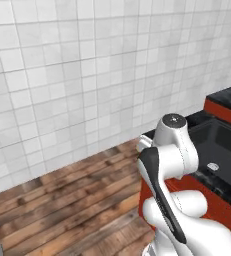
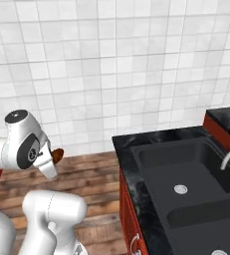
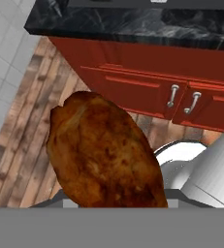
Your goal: Place the chicken drumstick on the counter behind the older chicken drumstick on the same shelf of the fridge to maintain FIFO order. Close the fridge door when finished.
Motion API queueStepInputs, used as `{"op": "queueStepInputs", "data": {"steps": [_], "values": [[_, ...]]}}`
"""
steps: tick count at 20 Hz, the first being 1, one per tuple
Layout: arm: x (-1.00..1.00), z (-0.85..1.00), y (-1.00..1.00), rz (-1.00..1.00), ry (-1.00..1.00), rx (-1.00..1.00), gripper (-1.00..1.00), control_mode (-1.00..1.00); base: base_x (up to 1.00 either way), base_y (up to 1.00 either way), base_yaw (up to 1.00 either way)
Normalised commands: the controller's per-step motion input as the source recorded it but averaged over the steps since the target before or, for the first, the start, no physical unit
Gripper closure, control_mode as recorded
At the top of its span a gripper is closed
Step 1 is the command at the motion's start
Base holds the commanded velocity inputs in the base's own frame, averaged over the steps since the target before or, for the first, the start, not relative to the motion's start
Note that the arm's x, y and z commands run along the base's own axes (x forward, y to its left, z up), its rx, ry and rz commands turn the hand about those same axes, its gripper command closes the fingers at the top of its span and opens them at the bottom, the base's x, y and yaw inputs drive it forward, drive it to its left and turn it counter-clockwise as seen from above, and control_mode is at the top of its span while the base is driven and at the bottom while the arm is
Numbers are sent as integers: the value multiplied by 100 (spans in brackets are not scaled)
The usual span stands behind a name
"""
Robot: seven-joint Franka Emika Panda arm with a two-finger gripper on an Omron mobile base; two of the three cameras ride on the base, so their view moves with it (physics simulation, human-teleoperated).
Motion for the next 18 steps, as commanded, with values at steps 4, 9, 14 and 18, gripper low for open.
{"op": "queueStepInputs", "data": {"steps": [4, 9, 14, 18], "values": [[0, 0, 0, 0, 0, 0, 100, 100, 96, 94, 6], [0, 0, 0, 0, 0, 0, 100, 100, 100, 8, -1], [0, 0, 0, 0, 0, 0, 100, 100, 100, 0, -16], [0, 0, 0, 0, 0, 0, 100, 100, 100, 1, -38]]}}
